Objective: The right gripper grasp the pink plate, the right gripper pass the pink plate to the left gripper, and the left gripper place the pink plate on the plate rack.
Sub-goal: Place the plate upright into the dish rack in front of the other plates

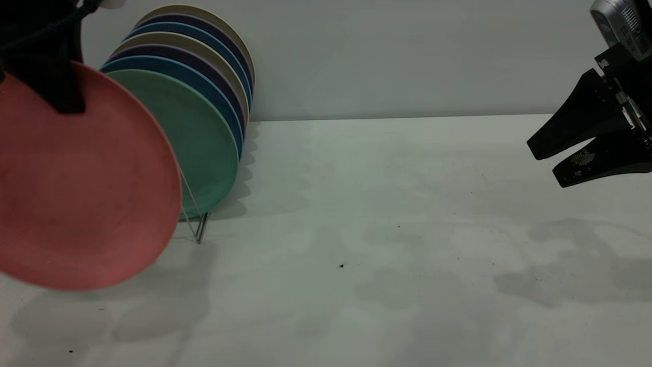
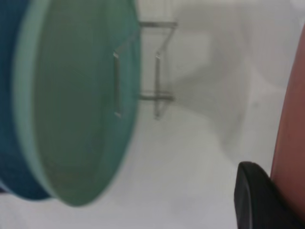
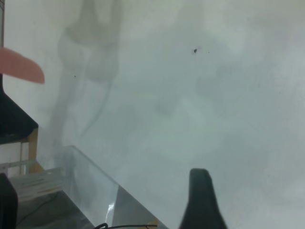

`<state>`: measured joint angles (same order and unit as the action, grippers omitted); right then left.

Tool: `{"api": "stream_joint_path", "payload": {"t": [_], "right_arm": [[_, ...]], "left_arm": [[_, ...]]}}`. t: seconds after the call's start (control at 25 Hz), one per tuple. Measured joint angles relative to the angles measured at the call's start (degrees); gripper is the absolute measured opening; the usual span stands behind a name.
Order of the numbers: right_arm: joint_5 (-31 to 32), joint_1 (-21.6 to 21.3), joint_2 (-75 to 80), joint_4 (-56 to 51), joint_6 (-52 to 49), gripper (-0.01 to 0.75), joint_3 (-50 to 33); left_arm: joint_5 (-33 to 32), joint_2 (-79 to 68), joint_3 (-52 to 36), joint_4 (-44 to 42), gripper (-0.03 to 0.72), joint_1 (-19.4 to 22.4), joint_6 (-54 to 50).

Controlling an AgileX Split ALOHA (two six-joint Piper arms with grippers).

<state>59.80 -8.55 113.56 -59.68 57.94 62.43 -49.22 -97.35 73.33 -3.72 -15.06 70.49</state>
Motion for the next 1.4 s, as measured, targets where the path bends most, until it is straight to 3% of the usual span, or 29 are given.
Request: {"api": "stream_joint_path", "payload": {"t": [0.24,0.4,0.72,1.4], "right_arm": [[-0.1,0.0,0.0,0.1,0.0,0.568,0.0],[-0.4,0.0,0.0,0.1,0.0,0.568,0.0],[-1.1,0.0,0.0,0.2,0.0,0.568,0.0],[-1.5,0.0,0.0,1.6,-0.1,0.568,0.0]], "left_arm": [[11.4,0.0,0.0,-4.1,0.099,0.0,1.4],[14.3,0.0,0.0,-6.2,0.099,0.0,1.5],[13.3,0.0,0.8,-6.0,0.099,0.0,1.7],[6.9,-4.5,11.0,-2.5,0.099,1.2,5.9]]}}
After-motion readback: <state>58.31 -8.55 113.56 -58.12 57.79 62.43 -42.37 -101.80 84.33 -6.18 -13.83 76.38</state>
